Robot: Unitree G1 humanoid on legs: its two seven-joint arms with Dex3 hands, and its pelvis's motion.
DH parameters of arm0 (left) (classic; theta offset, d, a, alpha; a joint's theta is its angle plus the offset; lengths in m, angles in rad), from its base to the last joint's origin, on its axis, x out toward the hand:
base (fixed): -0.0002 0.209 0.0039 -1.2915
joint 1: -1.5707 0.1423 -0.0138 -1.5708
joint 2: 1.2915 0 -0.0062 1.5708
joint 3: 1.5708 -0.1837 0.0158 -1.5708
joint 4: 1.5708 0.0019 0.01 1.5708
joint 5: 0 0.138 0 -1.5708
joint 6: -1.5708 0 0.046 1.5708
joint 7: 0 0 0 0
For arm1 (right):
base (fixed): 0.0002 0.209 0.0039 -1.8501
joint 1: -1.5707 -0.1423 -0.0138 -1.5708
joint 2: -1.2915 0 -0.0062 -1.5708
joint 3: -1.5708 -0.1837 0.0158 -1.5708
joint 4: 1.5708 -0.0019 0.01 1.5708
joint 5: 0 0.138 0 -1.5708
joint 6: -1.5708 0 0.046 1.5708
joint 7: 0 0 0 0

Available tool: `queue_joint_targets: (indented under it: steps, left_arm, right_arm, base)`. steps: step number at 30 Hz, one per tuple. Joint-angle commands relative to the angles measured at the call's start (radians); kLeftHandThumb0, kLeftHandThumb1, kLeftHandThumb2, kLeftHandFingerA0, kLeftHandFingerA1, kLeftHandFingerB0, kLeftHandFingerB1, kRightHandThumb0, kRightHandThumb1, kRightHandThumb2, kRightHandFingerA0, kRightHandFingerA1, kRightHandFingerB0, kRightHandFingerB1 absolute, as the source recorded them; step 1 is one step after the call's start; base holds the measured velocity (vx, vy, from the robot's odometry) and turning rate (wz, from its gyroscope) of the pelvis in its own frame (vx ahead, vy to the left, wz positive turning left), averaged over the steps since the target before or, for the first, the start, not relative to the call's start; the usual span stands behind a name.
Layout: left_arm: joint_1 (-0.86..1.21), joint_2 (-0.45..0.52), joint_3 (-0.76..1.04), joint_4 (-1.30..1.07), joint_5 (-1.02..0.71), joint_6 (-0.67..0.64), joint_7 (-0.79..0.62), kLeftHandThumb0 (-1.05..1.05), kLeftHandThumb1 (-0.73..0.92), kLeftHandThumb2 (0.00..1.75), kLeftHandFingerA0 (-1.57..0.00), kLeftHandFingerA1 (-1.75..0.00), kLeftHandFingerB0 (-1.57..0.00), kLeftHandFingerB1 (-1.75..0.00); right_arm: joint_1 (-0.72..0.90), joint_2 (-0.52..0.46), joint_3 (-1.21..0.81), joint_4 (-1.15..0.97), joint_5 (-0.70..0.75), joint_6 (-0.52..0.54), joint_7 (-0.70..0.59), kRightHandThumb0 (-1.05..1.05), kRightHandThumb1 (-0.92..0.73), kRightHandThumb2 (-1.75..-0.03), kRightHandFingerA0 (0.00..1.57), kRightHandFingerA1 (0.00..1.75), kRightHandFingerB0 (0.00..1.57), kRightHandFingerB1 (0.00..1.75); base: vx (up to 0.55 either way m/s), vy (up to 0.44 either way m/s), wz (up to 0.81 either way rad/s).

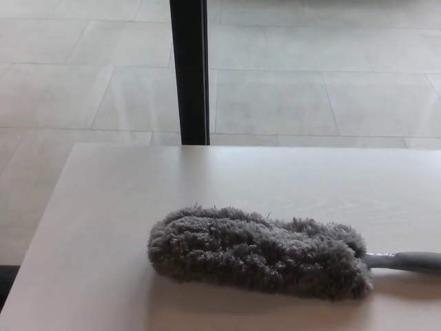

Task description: The robot uses its right hand to pick up the duster kept in the middle of the desk and use it to wipe the desk by swiping its surface twice

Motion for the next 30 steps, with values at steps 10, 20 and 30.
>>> queue_joint_targets:
  steps: [10, 20, 30]
  left_arm:
    - [-0.012, 0.021, 0.008, 0.001, -0.016, -0.009, -0.038, -0.52, 0.73, 0.62, -0.74, -0.69, -0.64, -0.52]
    - [-0.020, 0.028, 0.016, -0.004, -0.027, -0.005, -0.055, -0.51, 0.72, 0.62, -0.68, -0.63, -0.57, -0.52]
    - [-0.017, 0.031, 0.004, 0.004, -0.013, -0.007, -0.054, -0.52, 0.73, 0.62, -0.68, -0.62, -0.55, -0.50]
  right_arm:
    - [-0.076, 0.086, 0.721, -0.140, -0.481, -0.087, 0.111, -0.75, -0.67, -0.61, 0.12, 0.45, 0.22, 0.29]
    - [-0.089, 0.023, 0.950, 0.008, -0.666, -0.112, 0.049, -0.72, -0.69, -0.61, 0.14, 0.44, 0.23, 0.29]
    - [-0.118, -0.003, 1.044, 0.134, -0.707, -0.164, -0.011, -0.70, -0.70, -0.60, 0.17, 0.50, 0.24, 0.30]
  base:
    - [0.00, 0.000, 0.00]
    - [0.00, 0.000, 0.00]
    - [0.00, 0.000, 0.00]
